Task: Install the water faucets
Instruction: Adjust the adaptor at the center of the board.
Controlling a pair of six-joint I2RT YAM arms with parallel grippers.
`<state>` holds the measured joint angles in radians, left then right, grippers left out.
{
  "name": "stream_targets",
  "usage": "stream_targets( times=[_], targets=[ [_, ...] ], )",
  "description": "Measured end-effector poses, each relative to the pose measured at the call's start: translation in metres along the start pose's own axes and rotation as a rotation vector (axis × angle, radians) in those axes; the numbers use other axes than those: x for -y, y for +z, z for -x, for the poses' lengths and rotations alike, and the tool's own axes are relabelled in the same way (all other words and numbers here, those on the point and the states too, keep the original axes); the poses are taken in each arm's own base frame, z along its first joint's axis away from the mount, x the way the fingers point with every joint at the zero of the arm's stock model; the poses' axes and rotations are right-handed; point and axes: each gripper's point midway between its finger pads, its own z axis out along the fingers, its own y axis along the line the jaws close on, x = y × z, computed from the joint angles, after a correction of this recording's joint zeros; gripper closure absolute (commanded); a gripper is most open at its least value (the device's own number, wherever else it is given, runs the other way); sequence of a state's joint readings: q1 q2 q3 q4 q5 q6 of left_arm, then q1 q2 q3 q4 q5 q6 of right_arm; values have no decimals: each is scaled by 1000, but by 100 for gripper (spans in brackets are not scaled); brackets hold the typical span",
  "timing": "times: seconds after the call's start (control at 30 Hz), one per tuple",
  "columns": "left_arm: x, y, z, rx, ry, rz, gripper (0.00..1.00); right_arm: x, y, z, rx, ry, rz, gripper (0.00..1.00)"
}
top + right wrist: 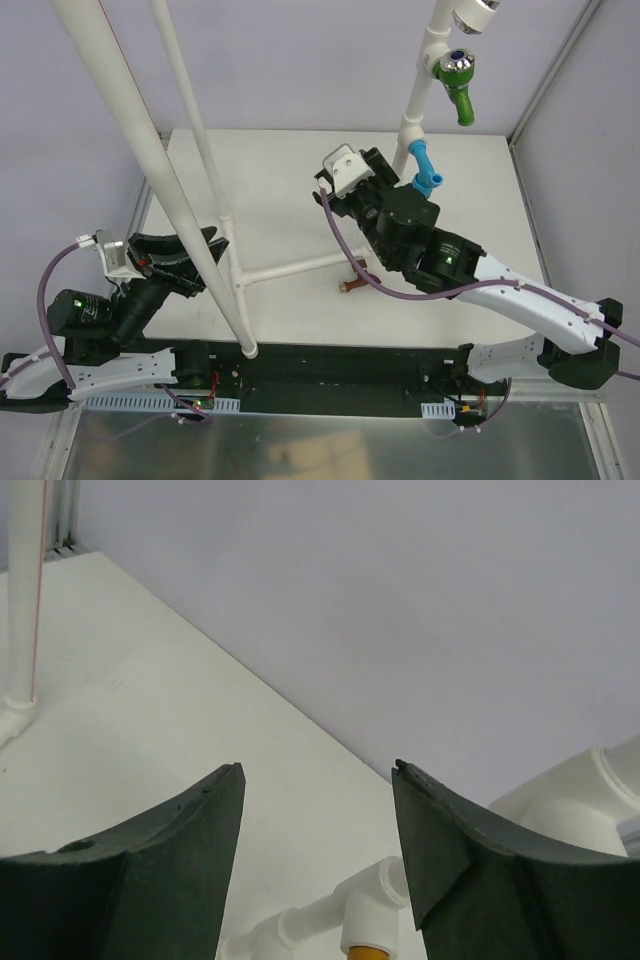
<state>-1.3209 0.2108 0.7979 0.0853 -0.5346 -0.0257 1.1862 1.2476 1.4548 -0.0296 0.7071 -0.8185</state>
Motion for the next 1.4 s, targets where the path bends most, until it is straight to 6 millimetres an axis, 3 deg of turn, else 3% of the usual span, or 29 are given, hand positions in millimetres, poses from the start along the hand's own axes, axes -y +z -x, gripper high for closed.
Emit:
stream_targets(
  times=[0.13,0.23,0.33,0.43,0.57,0.63,0.73,0.87,0.93,0.97,1.1,1.17,1.23,1.33,1.4],
  targets=[
    [-1,1,-12,-30,-18,13,59,-11,1,-11,-42,-11,-9,35],
    [-5,3,-27,-55,-48,52,62,-28,-14,-18,-84,109,31,36],
    [-8,5,-57,-108,-109,102,65,-50,-34,-33,-139,276,100,36],
    [-5,11,-88,-156,-187,139,66,-75,-56,-75,-247,400,149,36],
    [-3,15,-156,-311,-184,190,65,-112,-72,-138,-426,455,166,36],
    [-5,13,-180,-370,-161,213,63,-127,-78,-162,-501,455,165,36],
    [-7,14,-185,-380,-152,227,63,-143,-83,-184,-583,453,162,36],
    [-15,12,-165,-315,-163,253,62,-146,-87,-195,-640,437,129,36],
    [-21,10,-151,-274,-169,268,61,-138,-92,-182,-635,436,111,36],
    [-25,8,-140,-246,-166,277,60,-131,-95,-163,-602,442,97,36],
    [-36,2,-106,-166,-160,301,57,-99,-121,-62,-368,630,144,31],
    [-40,0,-93,-146,-142,309,57,-58,-133,-42,-313,693,110,26],
    [-44,-1,-82,-139,-106,320,57,3,-139,-27,-281,709,-8,25],
    [-46,-2,-68,-129,-74,323,57,91,-143,20,-172,799,-178,24],
    [-47,-2,-62,-123,-58,326,57,129,-147,36,-119,775,-255,25]
  ],
)
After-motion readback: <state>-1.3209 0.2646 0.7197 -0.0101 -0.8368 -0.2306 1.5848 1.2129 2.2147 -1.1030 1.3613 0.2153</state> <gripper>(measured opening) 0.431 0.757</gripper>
